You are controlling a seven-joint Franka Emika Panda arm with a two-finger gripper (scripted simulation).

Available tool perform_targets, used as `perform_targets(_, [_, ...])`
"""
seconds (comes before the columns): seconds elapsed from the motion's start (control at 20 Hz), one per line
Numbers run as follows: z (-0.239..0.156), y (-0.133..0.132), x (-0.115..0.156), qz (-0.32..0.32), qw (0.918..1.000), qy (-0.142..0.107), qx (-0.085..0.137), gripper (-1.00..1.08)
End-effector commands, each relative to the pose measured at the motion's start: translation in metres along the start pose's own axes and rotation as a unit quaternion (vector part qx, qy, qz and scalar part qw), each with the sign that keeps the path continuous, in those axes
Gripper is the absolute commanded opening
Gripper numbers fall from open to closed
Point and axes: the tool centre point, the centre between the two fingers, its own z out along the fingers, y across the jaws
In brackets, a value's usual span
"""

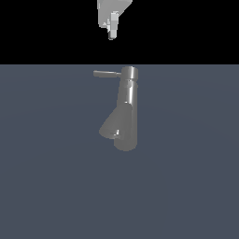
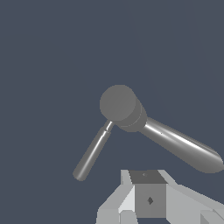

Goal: Turn on the faucet by rotating a designated handle.

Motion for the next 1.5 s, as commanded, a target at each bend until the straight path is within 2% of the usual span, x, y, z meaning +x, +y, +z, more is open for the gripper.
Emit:
perform_targets(0.0, [0.011, -0.011, 0.003, 0.031, 0.9995, -0.003, 0.0, -1.0])
perform_targets(0.35, [0.044, -0.04, 0.011, 0.117, 0.9931, -0.015, 0.001, -1.0])
perform_targets(0.8, [0.085, -0.071, 0.019, 0.216, 0.9759, -0.031, -0.001, -1.0])
perform_targets(1.15, [0.105, -0.084, 0.022, 0.262, 0.9643, -0.04, -0.002, -1.0])
perform_targets(1.45, [0.113, -0.088, 0.023, 0.278, 0.9596, -0.043, -0.003, -1.0])
